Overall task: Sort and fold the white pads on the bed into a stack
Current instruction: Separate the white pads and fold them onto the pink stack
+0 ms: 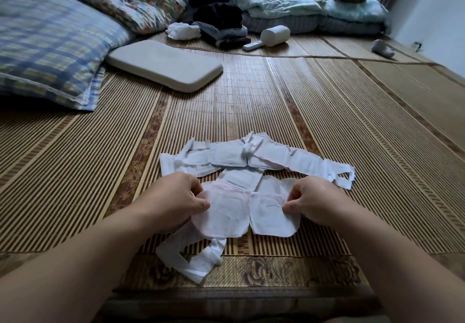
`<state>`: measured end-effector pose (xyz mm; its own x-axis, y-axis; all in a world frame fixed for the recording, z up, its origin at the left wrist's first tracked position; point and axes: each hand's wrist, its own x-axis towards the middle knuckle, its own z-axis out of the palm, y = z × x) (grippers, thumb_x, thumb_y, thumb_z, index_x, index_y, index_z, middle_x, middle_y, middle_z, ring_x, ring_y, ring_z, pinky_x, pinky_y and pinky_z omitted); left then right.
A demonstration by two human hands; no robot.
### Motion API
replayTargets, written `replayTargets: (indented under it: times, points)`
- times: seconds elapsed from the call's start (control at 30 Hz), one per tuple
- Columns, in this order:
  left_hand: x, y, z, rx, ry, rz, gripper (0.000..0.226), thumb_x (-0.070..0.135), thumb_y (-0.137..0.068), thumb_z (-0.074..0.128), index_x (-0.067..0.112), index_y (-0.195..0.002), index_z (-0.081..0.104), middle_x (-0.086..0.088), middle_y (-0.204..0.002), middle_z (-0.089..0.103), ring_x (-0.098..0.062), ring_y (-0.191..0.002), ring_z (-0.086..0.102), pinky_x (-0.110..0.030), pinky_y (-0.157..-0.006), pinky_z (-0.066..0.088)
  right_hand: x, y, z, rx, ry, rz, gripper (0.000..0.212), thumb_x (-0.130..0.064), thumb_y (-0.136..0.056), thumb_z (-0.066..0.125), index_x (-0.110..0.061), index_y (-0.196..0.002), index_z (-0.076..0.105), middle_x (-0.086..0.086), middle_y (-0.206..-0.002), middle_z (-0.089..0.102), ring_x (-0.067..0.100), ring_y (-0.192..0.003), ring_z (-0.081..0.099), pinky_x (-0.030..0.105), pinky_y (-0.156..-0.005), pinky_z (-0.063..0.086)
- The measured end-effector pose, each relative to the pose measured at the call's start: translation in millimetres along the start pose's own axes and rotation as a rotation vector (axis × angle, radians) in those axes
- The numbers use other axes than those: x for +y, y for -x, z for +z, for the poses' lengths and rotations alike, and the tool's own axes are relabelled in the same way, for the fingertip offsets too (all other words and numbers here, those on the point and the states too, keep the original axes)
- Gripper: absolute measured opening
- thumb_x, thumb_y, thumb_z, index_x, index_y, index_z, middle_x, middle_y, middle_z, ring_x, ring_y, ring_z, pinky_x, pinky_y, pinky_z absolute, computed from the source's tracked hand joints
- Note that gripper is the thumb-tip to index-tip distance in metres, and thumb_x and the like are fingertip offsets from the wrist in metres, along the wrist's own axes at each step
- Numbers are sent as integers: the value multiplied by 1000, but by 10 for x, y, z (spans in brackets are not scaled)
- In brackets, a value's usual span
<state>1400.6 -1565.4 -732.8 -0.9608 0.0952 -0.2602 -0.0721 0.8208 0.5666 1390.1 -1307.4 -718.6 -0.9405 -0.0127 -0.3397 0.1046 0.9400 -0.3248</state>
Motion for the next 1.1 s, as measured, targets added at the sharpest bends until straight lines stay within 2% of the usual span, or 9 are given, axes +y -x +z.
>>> replayTargets:
  times: [0.2,0.33,0.4,0.57,0.63,0.77,0.83,1.0,1.1]
  points:
    - [5,7,-31,1,81,-12,11,33,-78,72,25,-73,66,5,-69,71,-8,-62,67,-34,-59,58,-4,74,-86,46,-75,-55,14,-31,-79,68,-24,-70,61,-6,-73,65,8,-68,59,27,-54,46]
    - [62,26,-50,-25,240,2,11,27,-78,72,20,-72,67,3,-62,69,-2,-52,64,-20,-47,48,-25,123,-183,108,-267,-80,16,-29,-72,77,-27,-82,64,-4,-82,65,11,-74,63,33,-68,57]
    - [101,46,-52,-57,331,-14,10,25,-79,72,17,-76,68,1,-64,69,-6,-53,63,-22,-50,49,-27,120,-195,129,-283,-62,22,-30,-69,80,-26,-86,67,-1,-82,68,12,-73,66,37,-71,59]
    - [166,75,-56,-123,491,-30,11,22,-81,71,12,-82,67,2,-63,68,-6,-52,61,-25,-54,49,-70,117,-185,112,-347,-41,11,-22,-69,81,-18,-72,71,1,-67,72,11,-59,70,30,-59,60]
    - [196,85,-47,-140,550,-24,10,21,-81,70,12,-80,67,1,-64,67,-8,-53,60,-23,-52,48,-145,136,-172,43,-567,-77,6,-16,-74,77,-14,-75,71,2,-66,72,11,-56,69,23,-49,55]
    - [296,92,14,-178,692,-6,9,19,-82,69,10,-84,68,-10,-76,70,-21,-69,64,-37,-69,56,-394,190,-69,-139,-934,-154,10,-16,-80,71,-15,-90,68,-3,-65,72,9,-59,68,19,-48,49]
    - [348,88,50,-180,729,6,10,18,-83,68,8,-86,69,-14,-81,70,-24,-74,65,-44,-78,56,-497,202,12,-163,-986,-185,11,-17,-82,69,-16,-93,67,-4,-66,72,7,-61,67,19,-50,50]
    - [374,91,97,-135,782,26,9,16,-85,65,8,-83,69,-16,-83,73,-27,-78,71,-48,-80,58,-572,202,101,-156,-1022,-217,13,-16,-85,65,-13,-98,66,4,-81,73,10,-68,68,18,-51,48]
    - [362,104,72,-143,802,39,20,25,-84,67,4,-85,68,-23,-86,70,-30,-78,67,-55,-85,53,-558,196,87,-163,-1000,-236,23,-27,-93,52,-12,-99,68,5,-81,75,15,-74,71,23,-61,52]
